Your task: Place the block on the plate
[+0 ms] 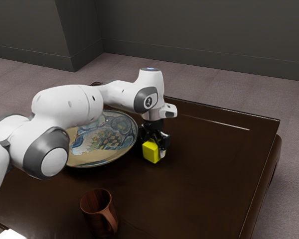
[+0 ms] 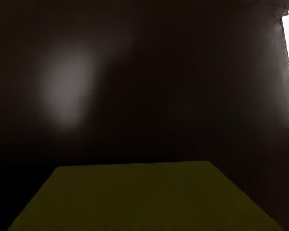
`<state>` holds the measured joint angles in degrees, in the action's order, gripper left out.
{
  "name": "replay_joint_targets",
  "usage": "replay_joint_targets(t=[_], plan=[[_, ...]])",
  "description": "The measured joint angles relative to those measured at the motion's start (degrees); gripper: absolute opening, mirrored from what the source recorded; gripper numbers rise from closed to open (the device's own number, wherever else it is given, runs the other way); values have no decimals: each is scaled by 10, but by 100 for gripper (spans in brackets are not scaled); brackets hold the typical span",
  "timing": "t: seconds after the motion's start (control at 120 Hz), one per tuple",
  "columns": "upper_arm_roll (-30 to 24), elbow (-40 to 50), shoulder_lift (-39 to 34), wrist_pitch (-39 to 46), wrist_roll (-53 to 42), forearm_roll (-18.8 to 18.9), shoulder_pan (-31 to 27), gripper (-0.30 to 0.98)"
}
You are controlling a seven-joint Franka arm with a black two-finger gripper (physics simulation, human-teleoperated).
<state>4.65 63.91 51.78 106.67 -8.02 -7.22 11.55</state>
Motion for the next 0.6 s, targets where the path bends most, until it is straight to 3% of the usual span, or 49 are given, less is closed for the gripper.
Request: replay_joint_targets(t=[0.15, 0.4, 0.6], plan=[[0, 1, -22, -4, 11, 2, 3, 38], [4, 11, -104, -27, 26, 8, 9, 34], [40, 22, -123, -46, 26, 3, -40, 34]])
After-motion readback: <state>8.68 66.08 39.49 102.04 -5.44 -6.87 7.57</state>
